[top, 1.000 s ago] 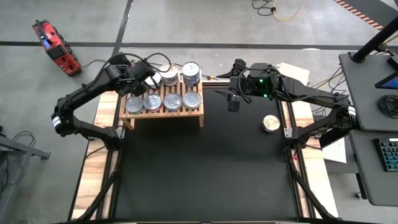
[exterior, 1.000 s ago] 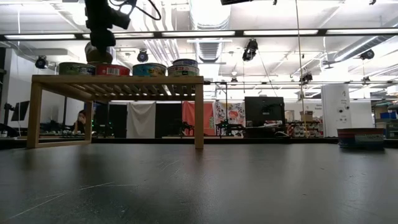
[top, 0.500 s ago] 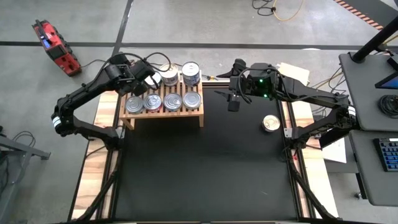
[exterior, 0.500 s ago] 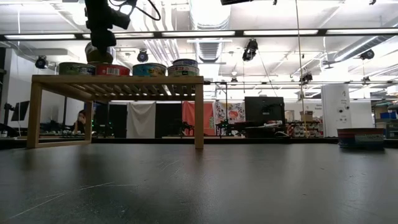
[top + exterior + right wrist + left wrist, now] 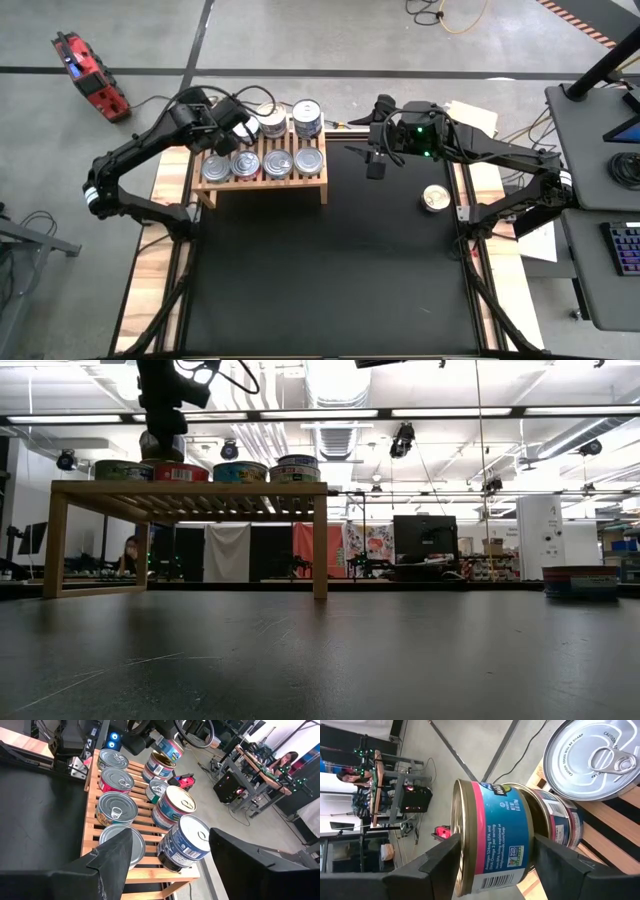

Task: Stack canned seafood by type on shelf
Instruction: Stack the blue pink tuna can on top of the other blue pink tuna can on the shelf

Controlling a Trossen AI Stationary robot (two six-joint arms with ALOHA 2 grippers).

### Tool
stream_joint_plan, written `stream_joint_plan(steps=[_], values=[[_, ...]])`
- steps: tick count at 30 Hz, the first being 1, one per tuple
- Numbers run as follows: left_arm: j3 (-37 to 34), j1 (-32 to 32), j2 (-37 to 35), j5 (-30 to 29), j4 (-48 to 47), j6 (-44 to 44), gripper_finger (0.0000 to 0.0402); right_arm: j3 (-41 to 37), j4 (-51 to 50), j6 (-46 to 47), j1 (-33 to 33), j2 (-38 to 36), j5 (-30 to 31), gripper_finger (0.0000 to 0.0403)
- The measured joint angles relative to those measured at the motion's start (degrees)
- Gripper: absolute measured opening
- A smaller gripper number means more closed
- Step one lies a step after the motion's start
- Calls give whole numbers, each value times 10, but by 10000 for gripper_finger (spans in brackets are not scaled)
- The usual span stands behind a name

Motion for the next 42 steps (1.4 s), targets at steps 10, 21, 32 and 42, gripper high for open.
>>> stream_joint_plan(steps=[10,21,32,42], values=[[0,0,0,-2,-1,-1,220,0,0,-1,0,0,0,268],[0,0,0,-3,-1,-4,220,0,0,-1,0,0,0,253],[0,0,0,-3,-1,-4,220,0,0,-1,0,0,1,265],[0,0,-1,-7,-2,-5,240,0,0,-1,0,0,1,251]])
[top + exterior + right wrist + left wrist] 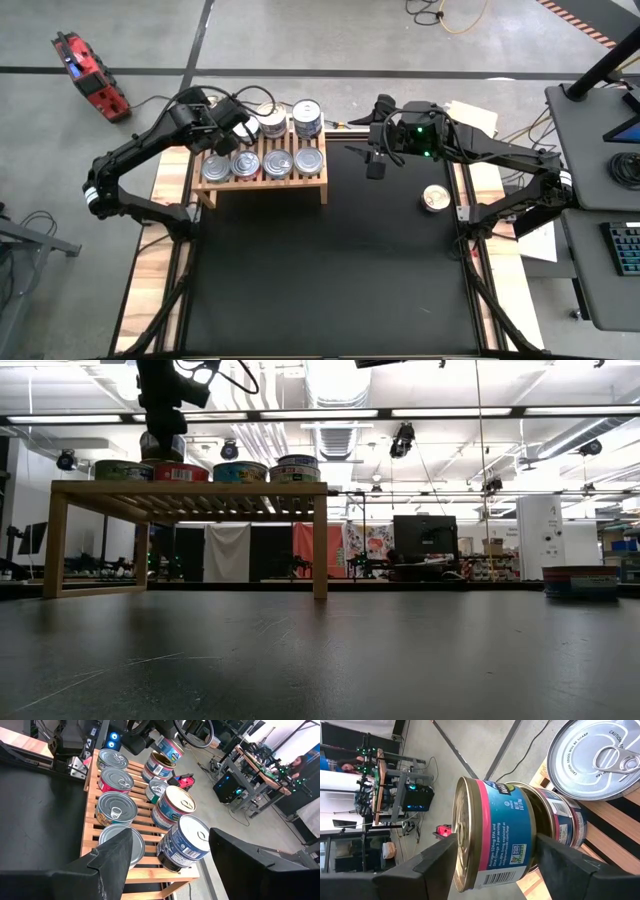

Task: Stack canned seafood by type on shelf
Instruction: Stack the blue pink tuna can on top of the other blue pink tuna can on the shelf

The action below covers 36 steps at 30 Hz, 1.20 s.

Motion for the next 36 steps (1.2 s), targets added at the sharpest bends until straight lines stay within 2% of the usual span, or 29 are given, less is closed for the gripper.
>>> stream_joint_plan(steps=[8,36], values=[[0,0,0,0,0,0,261,0,0,4,0,0,0,264],[0,0,0,1,-17,-2,261,0,0,4,0,0,0,260]])
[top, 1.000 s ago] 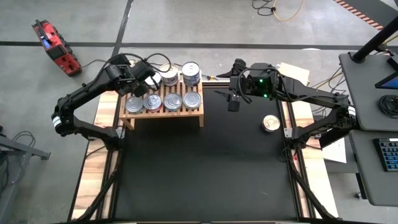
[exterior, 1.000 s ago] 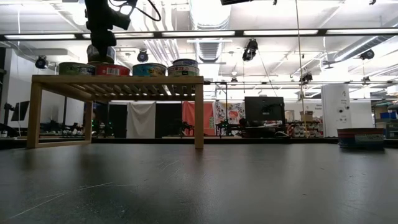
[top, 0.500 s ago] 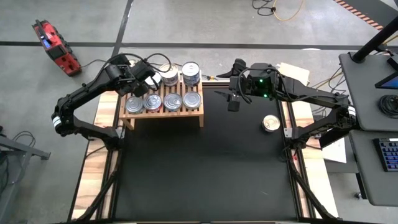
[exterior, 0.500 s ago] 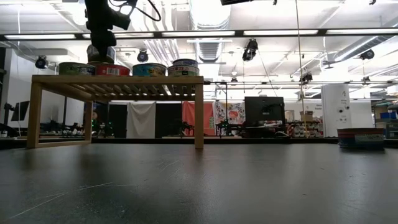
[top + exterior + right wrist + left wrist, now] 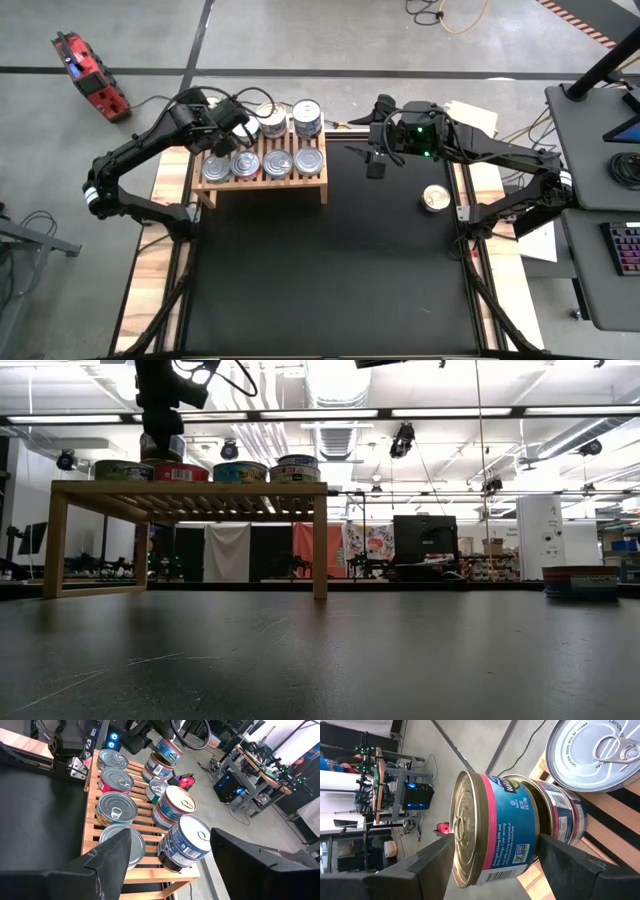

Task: Stack canned seafood by type on shelf
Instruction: Stack the blue pink tuna can on top of the other blue pink tuna can on the shelf

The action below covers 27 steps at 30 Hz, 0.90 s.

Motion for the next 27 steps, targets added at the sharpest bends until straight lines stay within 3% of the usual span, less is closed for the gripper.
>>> stream_joint_plan(steps=[16,27], values=[[0,0,0,0,-5,-5,296,0,0,0,0,0,0,267],[5,0,0,8,-11,-7,297,0,0,0,0,0,0,259]])
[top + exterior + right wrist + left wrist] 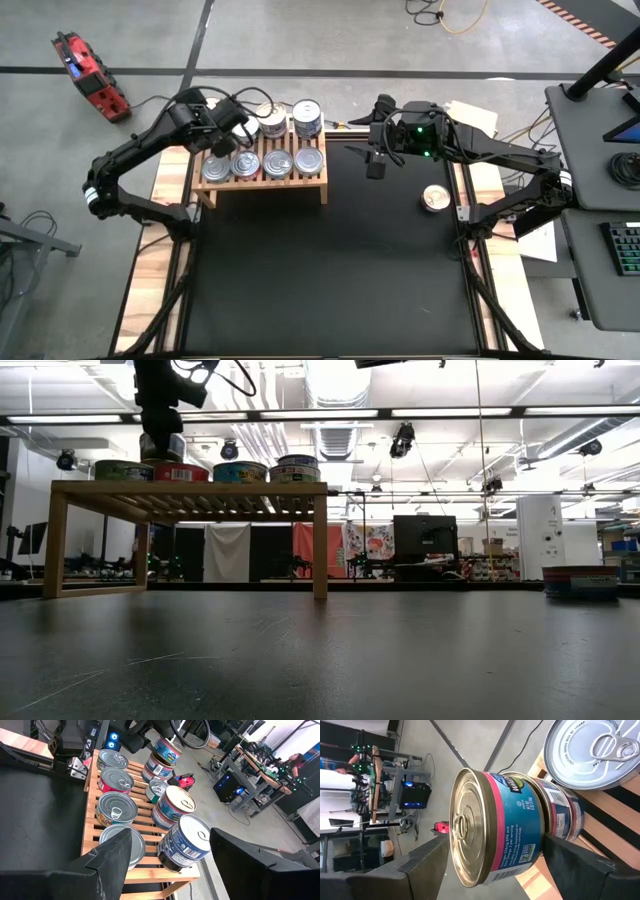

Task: Stack canned seafood by type on shelf
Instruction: Stack the blue pink tuna can on top of the other blue pink tuna can on the shelf

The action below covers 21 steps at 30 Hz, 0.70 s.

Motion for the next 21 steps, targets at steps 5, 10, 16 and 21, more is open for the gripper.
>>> stream_joint_plan(steps=[5,10,16,21], values=[[6,0,0,11,-1,-11,298,0,0,0,0,0,0,268],[6,0,0,12,-1,-11,298,0,0,0,0,0,0,267],[6,0,0,12,-1,-15,298,0,0,0,0,0,0,259],[7,0,0,12,-8,-16,298,0,0,0,0,0,0,265]])
